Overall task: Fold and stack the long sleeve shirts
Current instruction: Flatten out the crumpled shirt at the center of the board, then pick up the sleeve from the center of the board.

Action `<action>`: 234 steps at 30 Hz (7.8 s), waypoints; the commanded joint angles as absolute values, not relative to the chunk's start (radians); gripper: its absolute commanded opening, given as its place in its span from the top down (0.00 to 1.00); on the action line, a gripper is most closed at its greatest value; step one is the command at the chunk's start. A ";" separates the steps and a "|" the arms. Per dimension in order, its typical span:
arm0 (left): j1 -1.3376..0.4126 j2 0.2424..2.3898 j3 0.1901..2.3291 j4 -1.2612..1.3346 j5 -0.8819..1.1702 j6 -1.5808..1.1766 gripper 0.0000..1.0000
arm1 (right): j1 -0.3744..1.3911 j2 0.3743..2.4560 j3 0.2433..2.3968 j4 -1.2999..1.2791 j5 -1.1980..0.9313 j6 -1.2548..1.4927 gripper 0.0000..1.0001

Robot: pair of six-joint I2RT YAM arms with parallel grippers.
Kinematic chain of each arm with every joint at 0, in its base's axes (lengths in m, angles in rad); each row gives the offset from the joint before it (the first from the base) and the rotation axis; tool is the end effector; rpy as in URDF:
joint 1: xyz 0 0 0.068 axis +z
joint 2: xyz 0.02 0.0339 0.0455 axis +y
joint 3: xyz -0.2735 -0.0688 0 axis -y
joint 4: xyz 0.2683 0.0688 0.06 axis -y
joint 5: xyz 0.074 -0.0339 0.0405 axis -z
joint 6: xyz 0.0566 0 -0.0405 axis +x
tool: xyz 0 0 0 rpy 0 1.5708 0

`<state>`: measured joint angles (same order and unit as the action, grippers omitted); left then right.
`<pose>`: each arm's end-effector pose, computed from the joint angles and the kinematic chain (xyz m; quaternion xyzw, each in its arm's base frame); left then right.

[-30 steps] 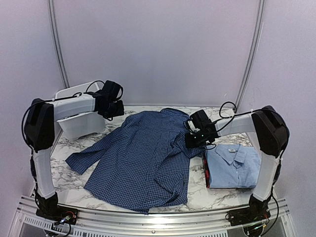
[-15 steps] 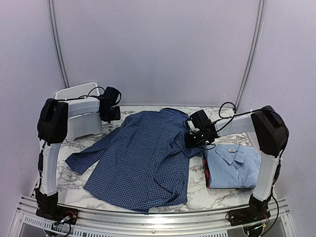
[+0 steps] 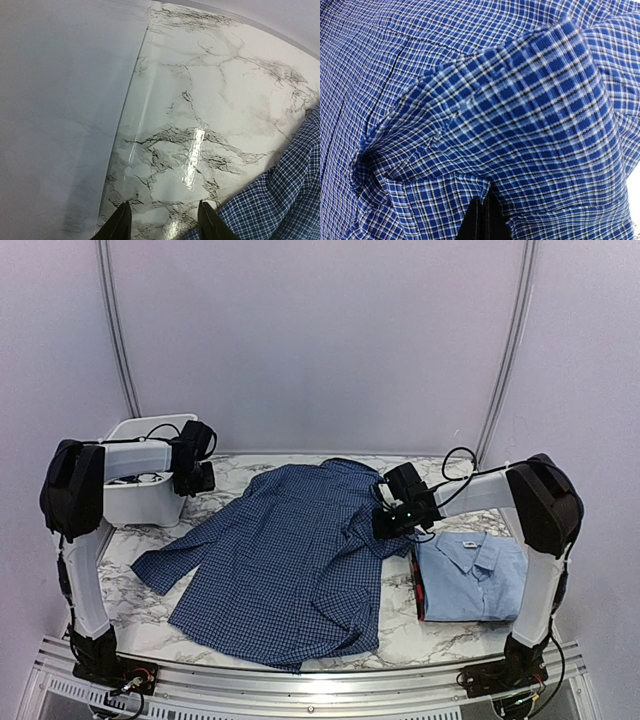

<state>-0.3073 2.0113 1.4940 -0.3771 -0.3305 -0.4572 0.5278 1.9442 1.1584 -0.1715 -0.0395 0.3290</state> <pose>0.4624 -0.1275 0.1809 -0.1241 0.9238 0.0219 0.3615 0.3678 0.2170 0.1140 -0.1005 0.9478 0.1425 0.2668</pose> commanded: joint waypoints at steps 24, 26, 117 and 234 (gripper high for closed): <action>-0.441 2.298 1.800 -0.338 -0.219 -0.439 0.69 | 0.522 1.980 1.149 -0.235 -0.026 0.341 1.00; -0.440 2.307 1.819 -0.337 -0.238 -0.427 0.82 | 0.522 1.983 1.155 -0.239 -0.026 0.339 1.00; -1.264 1.812 1.236 -0.294 0.091 -0.459 0.80 | 0.255 1.592 1.854 -0.689 0.577 0.119 1.00; -1.284 1.823 1.169 -0.064 0.036 -0.307 1.00 | 0.468 1.530 1.015 -0.404 0.143 0.333 0.49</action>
